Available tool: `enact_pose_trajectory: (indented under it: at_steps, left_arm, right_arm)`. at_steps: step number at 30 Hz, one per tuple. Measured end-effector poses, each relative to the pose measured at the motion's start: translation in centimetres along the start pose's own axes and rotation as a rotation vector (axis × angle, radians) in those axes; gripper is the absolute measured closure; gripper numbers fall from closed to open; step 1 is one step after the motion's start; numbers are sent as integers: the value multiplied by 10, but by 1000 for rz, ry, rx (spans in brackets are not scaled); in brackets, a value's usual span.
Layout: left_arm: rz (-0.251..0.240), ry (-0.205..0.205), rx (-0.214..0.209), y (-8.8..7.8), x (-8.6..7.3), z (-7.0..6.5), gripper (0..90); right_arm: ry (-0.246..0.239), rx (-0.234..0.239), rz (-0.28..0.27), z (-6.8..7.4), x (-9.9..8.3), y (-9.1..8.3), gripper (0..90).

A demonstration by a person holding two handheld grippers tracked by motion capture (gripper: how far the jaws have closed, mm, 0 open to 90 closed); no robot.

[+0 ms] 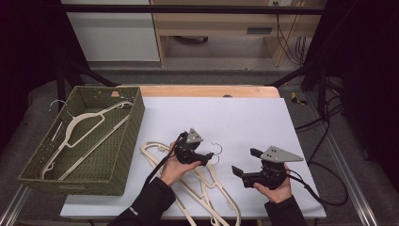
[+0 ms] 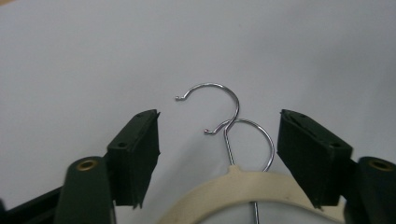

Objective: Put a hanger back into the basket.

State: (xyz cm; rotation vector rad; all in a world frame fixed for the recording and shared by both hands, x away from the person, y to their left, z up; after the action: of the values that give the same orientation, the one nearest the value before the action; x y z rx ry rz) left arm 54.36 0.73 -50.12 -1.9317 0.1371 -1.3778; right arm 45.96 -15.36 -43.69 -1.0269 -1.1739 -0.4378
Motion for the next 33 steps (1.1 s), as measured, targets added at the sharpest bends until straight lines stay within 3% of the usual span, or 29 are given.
enact_pose_trajectory:
  at_steps: [11, 21, 30, 33]
  left_arm:
    - [114, -13, -2, 27, -15, 6, 556]
    - [135, 8, 27, 33, -14, -2, 702]
    - [159, -65, 62, 33, -14, -7, 804]
    - [169, -84, 48, 31, -15, -6, 864]
  right_arm:
    - [8, -9, -4, -4, 1, -2, 76]
    - [8, -8, -4, -5, 1, -2, 75]
    - [8, -6, -5, -6, 2, -3, 73]
    - [15, -6, 0, -5, 2, -2, 73]
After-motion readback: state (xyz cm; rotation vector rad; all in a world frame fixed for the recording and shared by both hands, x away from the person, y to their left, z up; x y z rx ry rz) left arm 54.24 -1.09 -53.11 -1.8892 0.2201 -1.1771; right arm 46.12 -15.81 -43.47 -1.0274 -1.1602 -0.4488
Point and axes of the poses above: each handheld gripper's, and its own axes: y roughly forward along the jaws, x roughly out of its top, z roughly to its left, the point moved 8 cm from there along y, roughly forward along the jaws, and after that the axes turned 10 degrees about -x, right-handed, at the moved point
